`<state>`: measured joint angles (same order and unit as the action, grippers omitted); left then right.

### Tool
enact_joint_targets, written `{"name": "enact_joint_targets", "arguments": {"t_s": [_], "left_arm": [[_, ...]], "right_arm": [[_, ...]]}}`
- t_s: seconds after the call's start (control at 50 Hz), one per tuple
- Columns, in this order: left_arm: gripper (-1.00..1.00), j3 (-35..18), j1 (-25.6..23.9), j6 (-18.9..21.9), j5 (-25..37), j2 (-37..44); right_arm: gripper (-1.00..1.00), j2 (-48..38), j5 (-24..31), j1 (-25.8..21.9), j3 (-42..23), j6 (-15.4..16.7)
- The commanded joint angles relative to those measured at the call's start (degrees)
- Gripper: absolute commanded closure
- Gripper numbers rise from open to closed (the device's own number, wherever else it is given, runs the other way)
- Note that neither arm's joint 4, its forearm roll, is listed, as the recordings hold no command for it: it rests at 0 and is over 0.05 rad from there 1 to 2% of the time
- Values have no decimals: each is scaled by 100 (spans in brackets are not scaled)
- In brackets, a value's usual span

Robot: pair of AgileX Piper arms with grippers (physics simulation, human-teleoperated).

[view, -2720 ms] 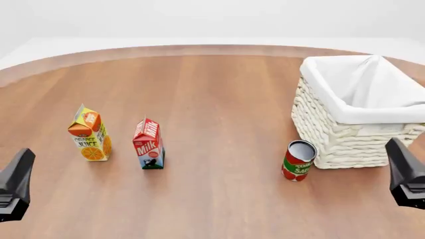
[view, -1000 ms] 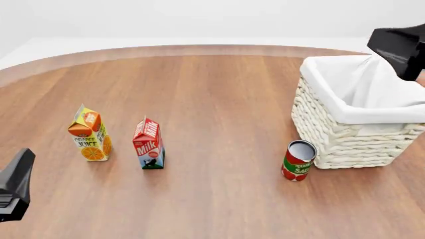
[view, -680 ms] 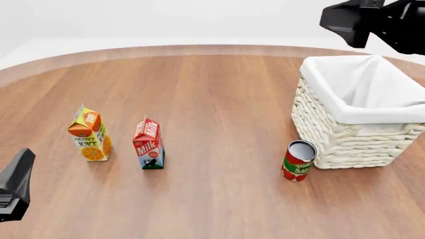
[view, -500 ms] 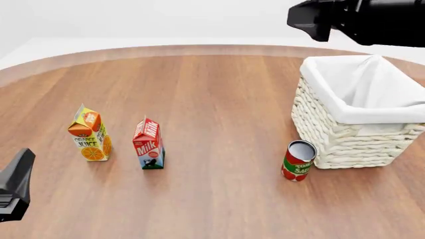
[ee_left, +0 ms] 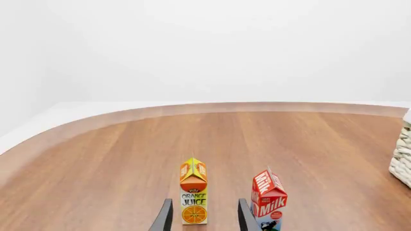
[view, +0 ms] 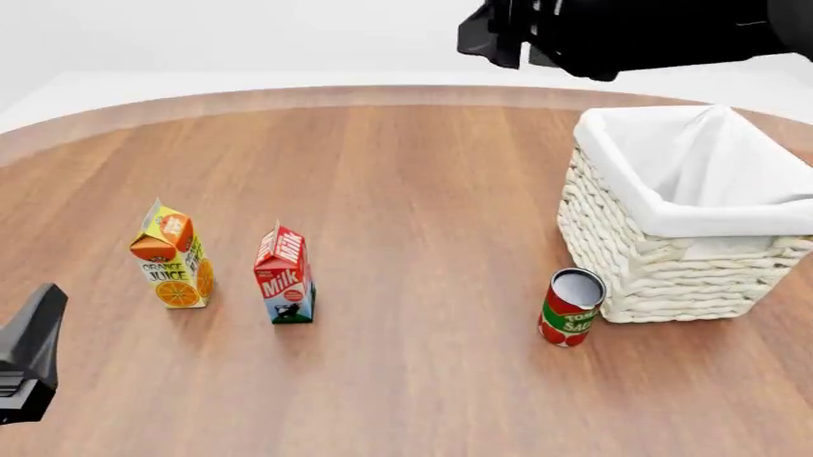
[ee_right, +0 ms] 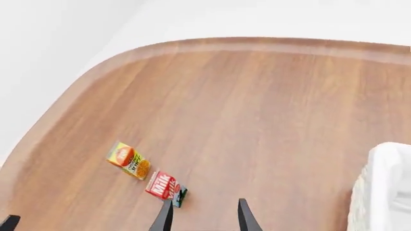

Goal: Pick the milk and place it in the basket.

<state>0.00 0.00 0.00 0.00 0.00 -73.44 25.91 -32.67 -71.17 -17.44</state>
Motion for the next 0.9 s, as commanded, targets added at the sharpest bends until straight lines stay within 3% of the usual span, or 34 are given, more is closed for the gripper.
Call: {"name": "enact_joint_targets", "arguments": {"t_s": [0.02, 0.54, 0.76, 0.9], "left_arm": [[-100, 0, 0, 0, 0, 0], [-100, 0, 0, 0, 0, 0], [-100, 0, 0, 0, 0, 0], [-100, 0, 0, 0, 0, 0]], "right_arm": [[-100, -567, -17, -152, -304, -444], [-100, -1522, -7, -445, -896, -1338], [-100, -1965, 169, -549, -1334, -1288], [-100, -2200, 98, -663, -1380, -1550]]}}
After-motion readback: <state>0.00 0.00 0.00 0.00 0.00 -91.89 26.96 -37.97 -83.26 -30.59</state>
